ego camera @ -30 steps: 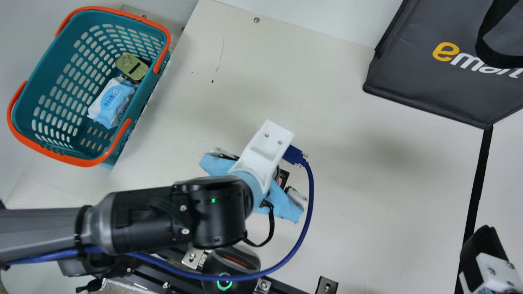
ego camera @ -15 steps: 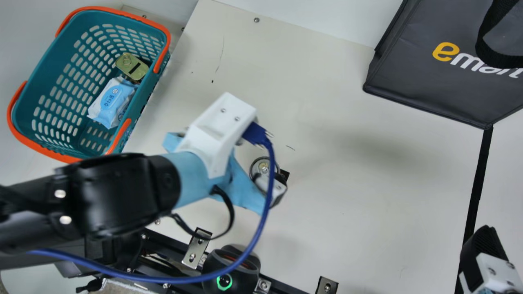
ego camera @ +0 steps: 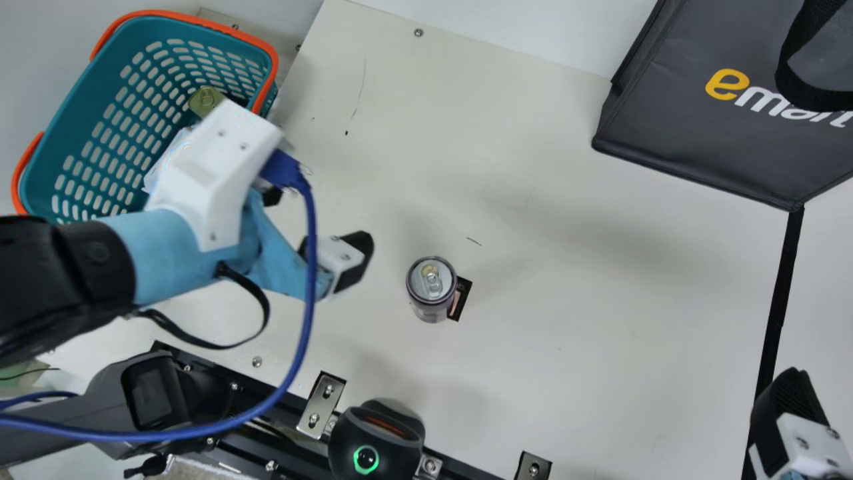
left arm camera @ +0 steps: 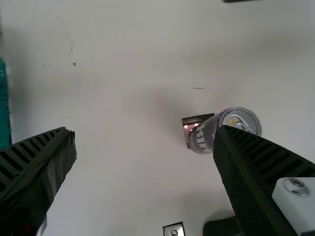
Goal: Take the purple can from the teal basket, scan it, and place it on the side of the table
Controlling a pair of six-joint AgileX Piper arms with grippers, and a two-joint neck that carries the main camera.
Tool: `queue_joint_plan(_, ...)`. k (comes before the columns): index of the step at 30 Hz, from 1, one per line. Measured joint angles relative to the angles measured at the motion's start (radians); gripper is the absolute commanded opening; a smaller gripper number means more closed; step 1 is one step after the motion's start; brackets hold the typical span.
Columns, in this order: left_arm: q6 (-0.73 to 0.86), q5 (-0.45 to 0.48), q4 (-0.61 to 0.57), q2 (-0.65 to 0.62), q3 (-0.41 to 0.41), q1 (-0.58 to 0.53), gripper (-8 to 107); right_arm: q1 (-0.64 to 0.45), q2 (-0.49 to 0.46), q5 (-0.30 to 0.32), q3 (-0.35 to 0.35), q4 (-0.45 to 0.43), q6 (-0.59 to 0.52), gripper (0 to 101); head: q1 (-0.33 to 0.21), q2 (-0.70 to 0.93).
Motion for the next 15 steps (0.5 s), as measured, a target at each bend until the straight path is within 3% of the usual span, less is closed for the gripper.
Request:
queue_joint_plan(4,0.029,0.003,-0.003,-0.019,0.002,0.058,90,0.0,0.0,0.0,0.0,0.0,0.0,95,0.0,-0.015)
queue_joint_plan(15,0.029,0.003,-0.005,-0.019,0.002,0.058,90,0.0,0.0,0.0,0.0,0.0,0.0,95,0.002,-0.259)
